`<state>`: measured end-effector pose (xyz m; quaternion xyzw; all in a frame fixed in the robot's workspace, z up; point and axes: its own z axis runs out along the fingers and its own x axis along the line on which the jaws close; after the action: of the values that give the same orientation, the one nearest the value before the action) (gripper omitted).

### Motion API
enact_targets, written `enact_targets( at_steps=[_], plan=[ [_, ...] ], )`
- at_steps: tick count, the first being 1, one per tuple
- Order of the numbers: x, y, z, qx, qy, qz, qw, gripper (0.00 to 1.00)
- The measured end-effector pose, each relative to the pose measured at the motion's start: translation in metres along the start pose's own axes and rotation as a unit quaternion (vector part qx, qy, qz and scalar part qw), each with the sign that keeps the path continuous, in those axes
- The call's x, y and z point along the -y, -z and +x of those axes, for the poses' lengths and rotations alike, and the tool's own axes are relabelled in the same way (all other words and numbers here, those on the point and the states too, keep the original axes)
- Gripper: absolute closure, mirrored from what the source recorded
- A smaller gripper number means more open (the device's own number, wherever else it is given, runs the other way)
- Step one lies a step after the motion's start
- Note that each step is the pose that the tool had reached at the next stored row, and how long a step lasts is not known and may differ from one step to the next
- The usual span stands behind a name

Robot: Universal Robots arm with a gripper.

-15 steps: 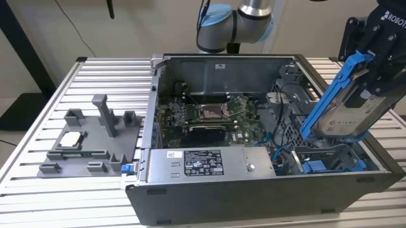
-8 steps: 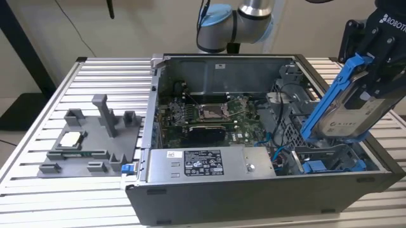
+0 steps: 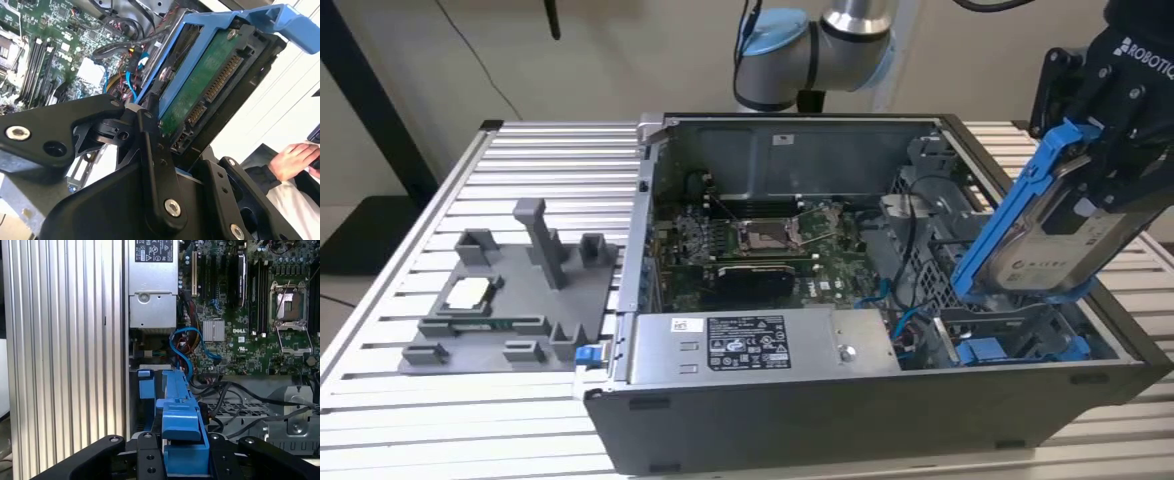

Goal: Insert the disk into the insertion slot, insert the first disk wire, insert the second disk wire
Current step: 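Insert the disk into the insertion slot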

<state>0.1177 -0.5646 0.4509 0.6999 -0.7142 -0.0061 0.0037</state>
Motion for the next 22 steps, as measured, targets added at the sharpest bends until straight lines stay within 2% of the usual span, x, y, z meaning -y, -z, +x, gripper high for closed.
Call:
enact_targets(
  at_steps=[7, 16, 22],
  plan=[
    [0.0001, -0.0054, 0.0003, 0.0002, 0.000, 0.0026, 1.0000, 0.67],
    [0.0003, -0.0138, 0.0031, 0.0001, 0.000, 0.0038, 1.0000, 0.67],
    [0.0003, -0.0149, 0.0032, 0.0001, 0.000, 0.0039, 1.0000, 0.67]
  ],
)
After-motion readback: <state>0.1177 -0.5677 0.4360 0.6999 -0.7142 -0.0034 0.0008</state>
